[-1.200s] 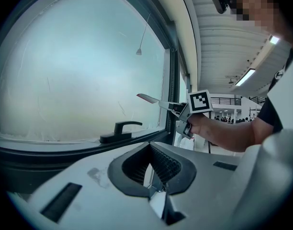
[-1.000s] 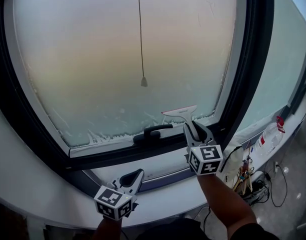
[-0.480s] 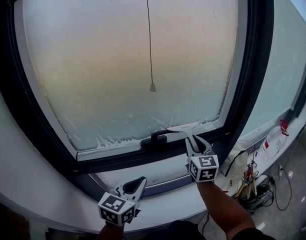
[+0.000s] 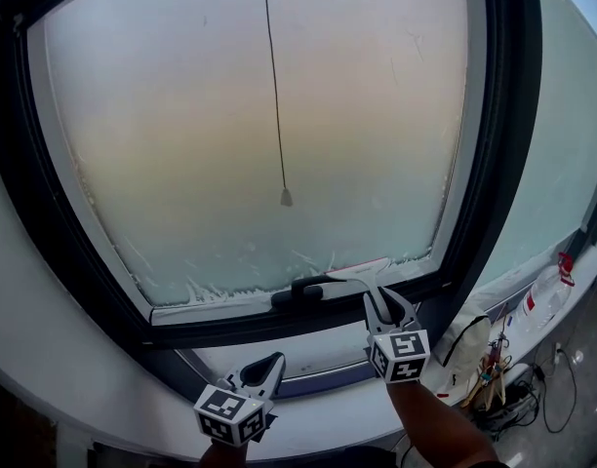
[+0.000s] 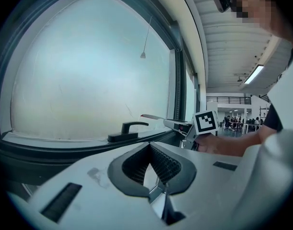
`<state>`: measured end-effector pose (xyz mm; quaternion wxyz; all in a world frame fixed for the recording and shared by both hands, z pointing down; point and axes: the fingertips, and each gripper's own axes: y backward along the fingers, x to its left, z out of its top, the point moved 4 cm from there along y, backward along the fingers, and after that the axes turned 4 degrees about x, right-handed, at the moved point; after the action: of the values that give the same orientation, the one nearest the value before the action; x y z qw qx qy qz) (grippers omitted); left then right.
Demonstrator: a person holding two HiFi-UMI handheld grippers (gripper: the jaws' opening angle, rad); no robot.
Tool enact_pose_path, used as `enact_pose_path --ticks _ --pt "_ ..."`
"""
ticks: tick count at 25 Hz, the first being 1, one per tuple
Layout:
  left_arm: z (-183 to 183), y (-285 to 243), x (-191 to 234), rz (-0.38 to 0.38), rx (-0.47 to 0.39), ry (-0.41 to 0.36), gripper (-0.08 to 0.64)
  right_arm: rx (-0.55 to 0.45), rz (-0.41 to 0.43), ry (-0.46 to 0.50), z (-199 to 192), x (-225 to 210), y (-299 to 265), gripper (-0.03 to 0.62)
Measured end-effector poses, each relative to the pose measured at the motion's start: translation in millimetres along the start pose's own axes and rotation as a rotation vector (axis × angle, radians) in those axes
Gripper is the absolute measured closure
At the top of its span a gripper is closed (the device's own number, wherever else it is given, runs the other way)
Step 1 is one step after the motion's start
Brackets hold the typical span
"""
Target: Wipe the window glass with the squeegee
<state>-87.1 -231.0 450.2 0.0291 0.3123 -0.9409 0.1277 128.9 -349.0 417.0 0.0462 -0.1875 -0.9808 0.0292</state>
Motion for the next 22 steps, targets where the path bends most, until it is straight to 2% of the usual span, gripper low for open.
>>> enact_pose_path --ticks 3,5,9,16,22 --pt "0.6 -9.4 -10.0 0.033 -0.001 0.038 0.560 0.001 0.030 -0.002 -6.8 -5.4 4.1 0.508" --pt "4.6 -12.1 -16.2 0.067 0.003 0.034 0.558 -0.017 0.049 0.006 -9.5 -9.1 7.0 0.508" --pt "8.2 -15.6 -22.2 0.120 0.005 -0.003 0.560 -0.138 0.071 0.063 15.9 -13.1 20.0 0.508" --pt "51.0 -6.4 -28.9 0.118 -0.049 -0.082 0.560 -0.444 0.119 0.152 151.2 -1.8 34.7 0.508" --pt "74.5 19.5 -19.0 0.100 -0.053 -0.151 0.558 -0.638 0.087 0.190 279.7 22.8 28.4 0.508"
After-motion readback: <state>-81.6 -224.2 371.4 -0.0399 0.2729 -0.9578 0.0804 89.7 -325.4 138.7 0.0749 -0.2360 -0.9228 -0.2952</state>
